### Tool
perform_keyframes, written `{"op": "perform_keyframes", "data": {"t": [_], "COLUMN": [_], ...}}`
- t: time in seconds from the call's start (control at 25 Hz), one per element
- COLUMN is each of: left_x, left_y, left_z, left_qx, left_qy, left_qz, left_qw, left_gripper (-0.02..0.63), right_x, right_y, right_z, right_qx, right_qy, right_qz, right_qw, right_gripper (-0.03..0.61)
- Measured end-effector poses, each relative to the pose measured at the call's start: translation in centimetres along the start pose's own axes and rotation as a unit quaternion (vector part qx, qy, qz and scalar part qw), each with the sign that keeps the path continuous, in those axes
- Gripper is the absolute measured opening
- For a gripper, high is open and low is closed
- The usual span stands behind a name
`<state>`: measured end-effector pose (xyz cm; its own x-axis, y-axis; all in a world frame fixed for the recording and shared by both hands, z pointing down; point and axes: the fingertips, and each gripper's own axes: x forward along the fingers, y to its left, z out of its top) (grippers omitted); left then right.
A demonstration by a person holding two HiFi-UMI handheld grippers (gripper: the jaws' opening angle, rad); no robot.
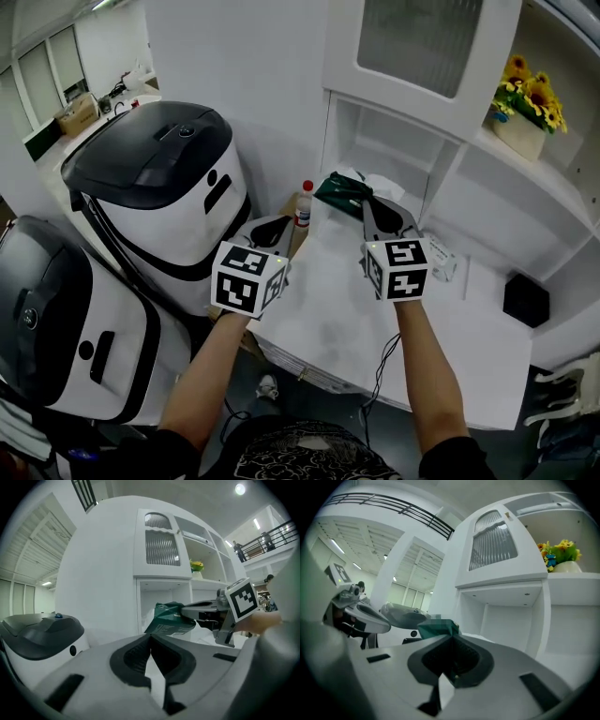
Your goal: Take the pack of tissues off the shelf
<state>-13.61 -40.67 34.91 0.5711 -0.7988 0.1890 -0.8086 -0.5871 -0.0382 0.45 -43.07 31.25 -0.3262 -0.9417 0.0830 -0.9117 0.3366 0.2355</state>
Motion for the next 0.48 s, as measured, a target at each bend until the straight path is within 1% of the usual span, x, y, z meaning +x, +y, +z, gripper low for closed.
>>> {"op": "perform_keyframes", "data": {"t": [0.24,0.48], "left_x": [-4.3,-9.2], "left_y": [-0.4,-1.0], "left_z": [-1.4,-2.8], "left_qx": [-0.001,-0.005], "left_qy": [0.0,-0.002], "left_qz": [0.049,0.097], "left_qw": [0.9988,0.9952], "left_gripper": [0.003,0.003], "right_x": [-2.0,-4.7], "right_y": [3.2,6.3], "right_z": [-0.7,-1.3], "right_qx": [0.009,0.022], "right_qy": [-0.009,-0.016], "right_qz": [0.039,0.072], "right_qw": [0.999,0.997], "right_gripper": [0.006,0.006]}}
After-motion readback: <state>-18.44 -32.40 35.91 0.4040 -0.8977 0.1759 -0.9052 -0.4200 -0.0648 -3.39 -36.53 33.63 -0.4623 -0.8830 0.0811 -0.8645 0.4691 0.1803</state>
